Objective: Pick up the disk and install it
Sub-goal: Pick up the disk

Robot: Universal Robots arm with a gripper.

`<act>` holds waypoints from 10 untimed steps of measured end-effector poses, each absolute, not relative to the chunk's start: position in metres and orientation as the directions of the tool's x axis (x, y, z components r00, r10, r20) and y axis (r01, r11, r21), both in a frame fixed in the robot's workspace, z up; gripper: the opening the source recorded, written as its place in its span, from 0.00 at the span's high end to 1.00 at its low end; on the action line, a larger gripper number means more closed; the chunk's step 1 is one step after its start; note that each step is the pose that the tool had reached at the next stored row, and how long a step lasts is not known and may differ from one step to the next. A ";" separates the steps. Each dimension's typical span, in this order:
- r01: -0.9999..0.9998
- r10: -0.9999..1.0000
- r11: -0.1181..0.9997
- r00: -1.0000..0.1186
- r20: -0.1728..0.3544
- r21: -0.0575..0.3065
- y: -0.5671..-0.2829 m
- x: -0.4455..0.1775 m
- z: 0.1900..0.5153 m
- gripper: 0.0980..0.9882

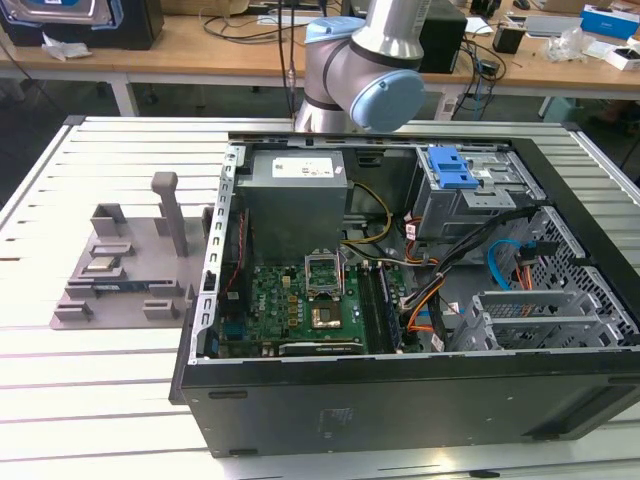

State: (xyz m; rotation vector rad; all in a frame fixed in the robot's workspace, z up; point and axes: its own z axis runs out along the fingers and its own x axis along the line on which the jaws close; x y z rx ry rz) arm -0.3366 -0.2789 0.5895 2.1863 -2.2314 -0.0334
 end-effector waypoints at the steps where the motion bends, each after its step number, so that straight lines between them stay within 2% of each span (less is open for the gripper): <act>1: -0.999 -1.000 0.020 -0.020 -0.002 0.028 -0.279 -0.337 0.592 0.70; 10: -0.999 -1.000 0.020 -0.020 -0.002 0.028 -0.279 -0.336 0.614 0.70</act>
